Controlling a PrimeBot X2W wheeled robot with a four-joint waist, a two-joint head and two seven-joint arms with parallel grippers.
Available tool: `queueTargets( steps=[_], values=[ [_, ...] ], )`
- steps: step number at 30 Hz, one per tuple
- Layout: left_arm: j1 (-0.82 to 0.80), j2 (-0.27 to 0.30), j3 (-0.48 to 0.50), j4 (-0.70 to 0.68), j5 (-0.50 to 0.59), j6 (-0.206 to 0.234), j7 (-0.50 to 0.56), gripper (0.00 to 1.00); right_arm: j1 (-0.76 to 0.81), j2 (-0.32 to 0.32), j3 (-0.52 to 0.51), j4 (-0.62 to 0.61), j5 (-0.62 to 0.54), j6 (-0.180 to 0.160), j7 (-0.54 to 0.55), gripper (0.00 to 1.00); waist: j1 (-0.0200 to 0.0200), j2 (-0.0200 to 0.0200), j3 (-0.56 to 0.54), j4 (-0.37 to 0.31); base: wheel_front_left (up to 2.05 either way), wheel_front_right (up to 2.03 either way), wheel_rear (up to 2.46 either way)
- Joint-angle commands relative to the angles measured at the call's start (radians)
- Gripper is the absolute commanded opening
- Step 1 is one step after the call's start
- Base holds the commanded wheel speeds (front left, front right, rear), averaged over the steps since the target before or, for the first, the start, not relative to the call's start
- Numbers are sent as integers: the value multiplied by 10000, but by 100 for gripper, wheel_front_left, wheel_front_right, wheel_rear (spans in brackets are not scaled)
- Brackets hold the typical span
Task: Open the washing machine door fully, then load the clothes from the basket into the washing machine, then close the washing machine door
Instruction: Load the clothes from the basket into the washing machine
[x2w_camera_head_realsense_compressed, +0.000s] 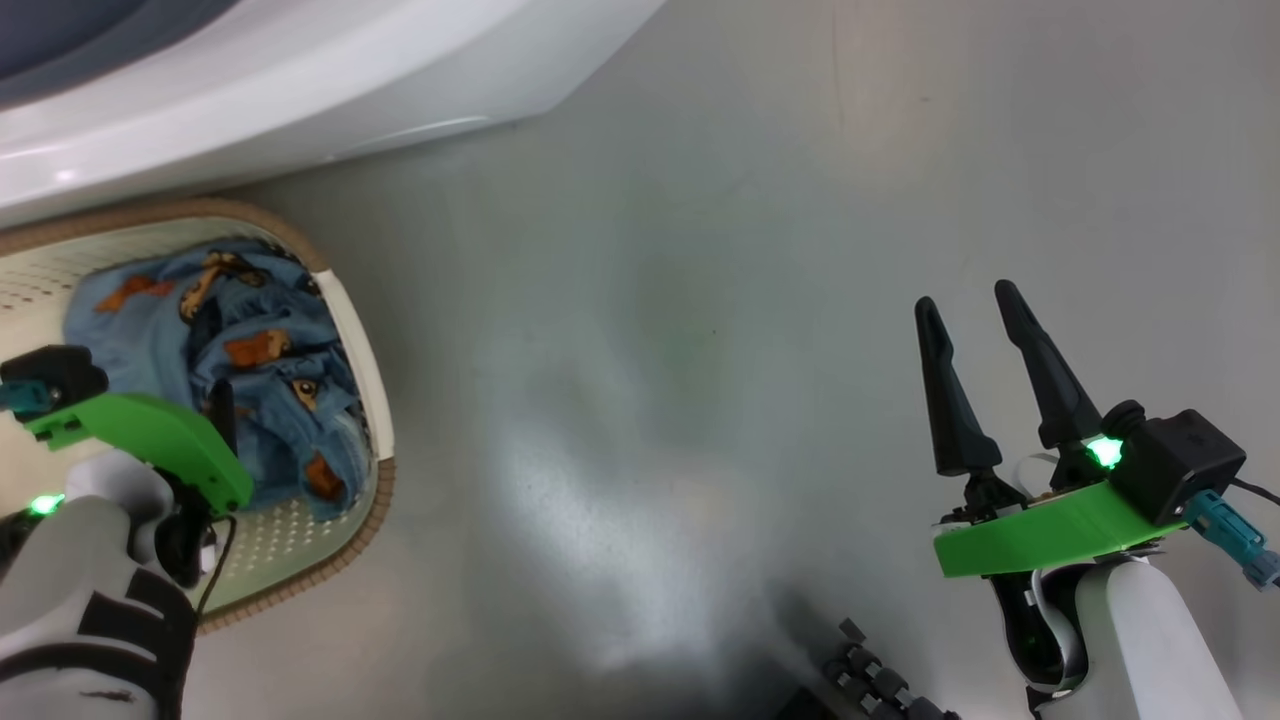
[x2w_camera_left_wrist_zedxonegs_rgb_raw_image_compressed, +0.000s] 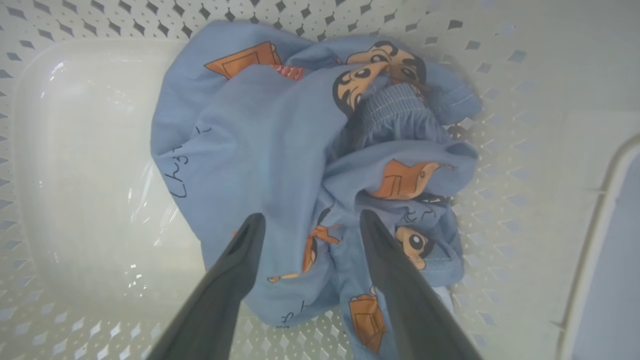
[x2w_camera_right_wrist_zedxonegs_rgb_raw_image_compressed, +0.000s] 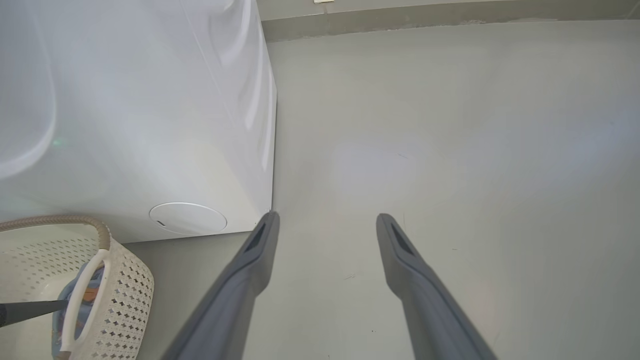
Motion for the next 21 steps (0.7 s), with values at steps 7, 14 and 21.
queueTargets(
  steps=[7,14,21],
  values=[
    [-450,573,-15,538,30,-65,-42,100,15,-91,12,-370,229,14,-48,100,-1,0,483,-320,0,0,0],
    [-859,735,-135,812,117,155,-135,100,63,-91,-111,-484,324,14,-48,100,-1,0,870,-485,0,0,0],
    [-1139,651,-495,961,403,363,-276,100,41,-91,-224,-522,420,14,-48,100,-1,0,1058,-530,0,0,0]
  ],
)
